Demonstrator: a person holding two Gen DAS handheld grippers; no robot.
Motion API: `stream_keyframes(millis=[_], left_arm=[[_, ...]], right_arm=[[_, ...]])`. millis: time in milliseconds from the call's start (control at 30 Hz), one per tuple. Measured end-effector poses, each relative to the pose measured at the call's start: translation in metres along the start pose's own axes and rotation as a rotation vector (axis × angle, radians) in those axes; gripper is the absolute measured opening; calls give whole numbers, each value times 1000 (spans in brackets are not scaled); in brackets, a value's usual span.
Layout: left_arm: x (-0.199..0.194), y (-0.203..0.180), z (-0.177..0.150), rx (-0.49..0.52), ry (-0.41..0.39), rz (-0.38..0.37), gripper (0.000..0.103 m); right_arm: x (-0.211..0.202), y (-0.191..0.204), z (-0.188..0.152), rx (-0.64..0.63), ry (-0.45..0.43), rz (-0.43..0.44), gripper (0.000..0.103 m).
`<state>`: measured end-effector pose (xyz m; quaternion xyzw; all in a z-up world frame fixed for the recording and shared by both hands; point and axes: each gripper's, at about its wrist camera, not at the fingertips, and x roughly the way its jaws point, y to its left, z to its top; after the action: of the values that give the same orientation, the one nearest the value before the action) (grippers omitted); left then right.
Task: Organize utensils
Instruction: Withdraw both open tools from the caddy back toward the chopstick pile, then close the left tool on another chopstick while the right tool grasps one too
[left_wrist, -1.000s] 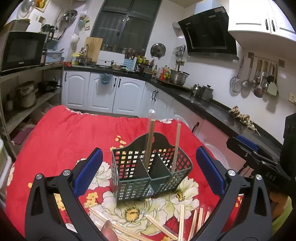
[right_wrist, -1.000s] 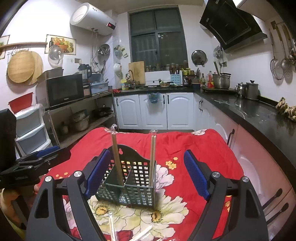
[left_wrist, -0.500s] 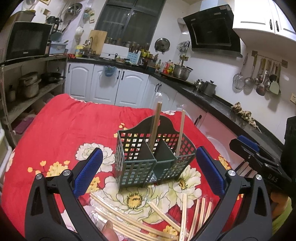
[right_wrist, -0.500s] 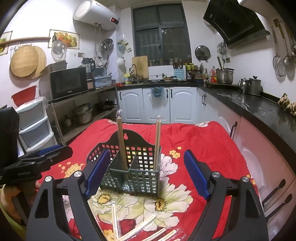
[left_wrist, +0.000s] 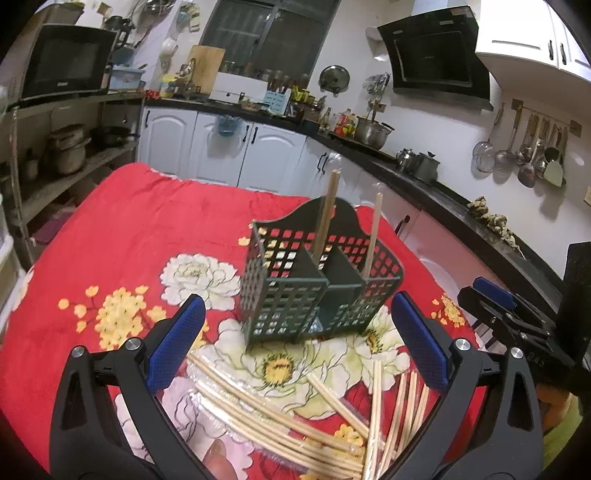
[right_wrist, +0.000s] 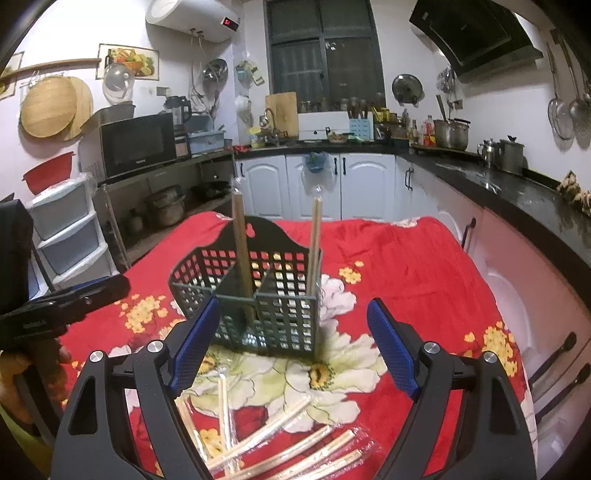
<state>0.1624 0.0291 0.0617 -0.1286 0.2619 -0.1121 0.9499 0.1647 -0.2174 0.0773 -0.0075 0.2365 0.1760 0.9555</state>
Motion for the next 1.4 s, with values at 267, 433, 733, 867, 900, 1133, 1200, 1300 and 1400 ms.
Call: stream_keyframes(millis=[267, 433, 733, 867, 900, 1133, 1200, 1300, 1400], left_arm=[[5, 25, -19, -48, 62, 36, 93], [6, 37, -31, -55, 97, 60, 93], [16, 54, -47, -81, 162, 71, 93], [25, 62, -50, -109, 198, 57, 92], [27, 64, -51, -113, 205, 55, 92], [41, 75, -57, -146, 252, 39, 74], [45, 78, -58, -148, 260, 40, 68], [50, 86, -58, -162, 265, 45, 64], [54, 92, -56, -166, 266, 53, 51]], right_arm=[[7, -6, -17, 7, 41, -6, 79], [13, -6, -27, 10, 72, -4, 79], [27, -6, -47, 7, 145, 7, 77], [35, -5, -54, 13, 185, 18, 72], [37, -4, -55, 13, 191, 20, 72], [49, 1, -64, 4, 238, 37, 65], [52, 2, -65, 0, 245, 40, 64], [56, 3, -66, 1, 258, 45, 63], [62, 3, -67, 5, 273, 46, 61]])
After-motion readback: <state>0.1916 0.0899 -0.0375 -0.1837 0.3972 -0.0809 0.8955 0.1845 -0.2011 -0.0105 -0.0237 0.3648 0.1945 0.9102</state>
